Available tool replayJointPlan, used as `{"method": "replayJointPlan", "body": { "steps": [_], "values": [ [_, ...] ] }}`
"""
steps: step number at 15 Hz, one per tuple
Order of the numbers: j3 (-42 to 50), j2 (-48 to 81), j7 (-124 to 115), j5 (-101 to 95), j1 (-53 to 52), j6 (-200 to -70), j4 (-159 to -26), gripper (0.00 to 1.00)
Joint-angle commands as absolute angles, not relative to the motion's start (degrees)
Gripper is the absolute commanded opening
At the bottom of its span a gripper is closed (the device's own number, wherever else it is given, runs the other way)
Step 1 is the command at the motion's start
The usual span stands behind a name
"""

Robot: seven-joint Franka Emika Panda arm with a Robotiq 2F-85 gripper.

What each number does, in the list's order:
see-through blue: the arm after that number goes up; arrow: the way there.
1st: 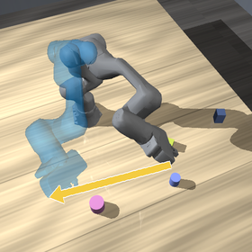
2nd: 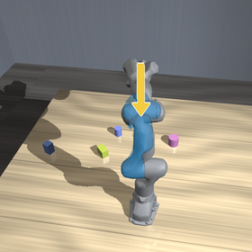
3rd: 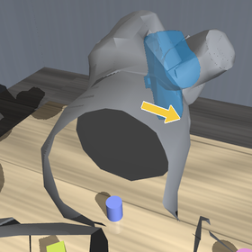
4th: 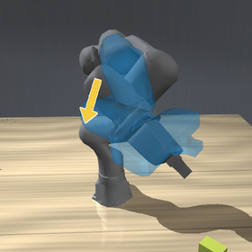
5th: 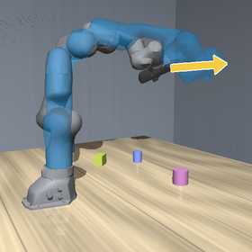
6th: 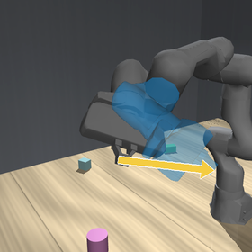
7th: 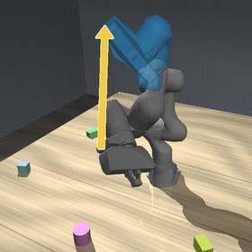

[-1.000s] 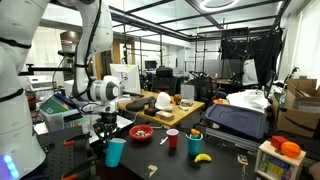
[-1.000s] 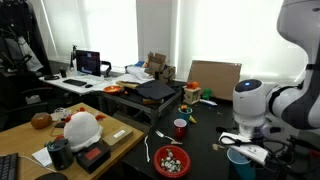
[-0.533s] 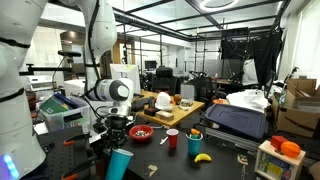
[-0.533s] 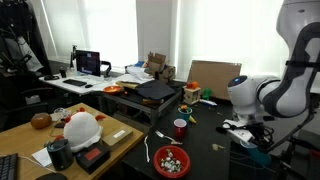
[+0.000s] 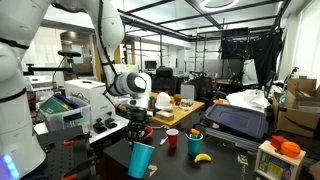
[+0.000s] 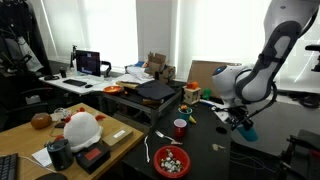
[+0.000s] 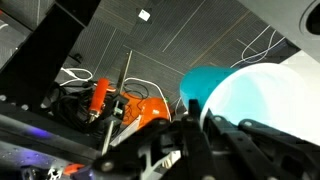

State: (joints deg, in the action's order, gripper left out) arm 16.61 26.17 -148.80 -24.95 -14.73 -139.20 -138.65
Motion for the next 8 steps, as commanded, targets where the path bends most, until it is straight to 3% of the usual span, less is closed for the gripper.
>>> {"method": "replayJointPlan", "body": {
  "steps": [1,8],
  "values": [
    [21.32,30.01,-149.03,-19.63,-20.07,-138.66,-133.8,0.01],
    [23.2,36.58,-149.02,-8.89,-22.85,-147.46,-128.33,0.01]
  ]
}}
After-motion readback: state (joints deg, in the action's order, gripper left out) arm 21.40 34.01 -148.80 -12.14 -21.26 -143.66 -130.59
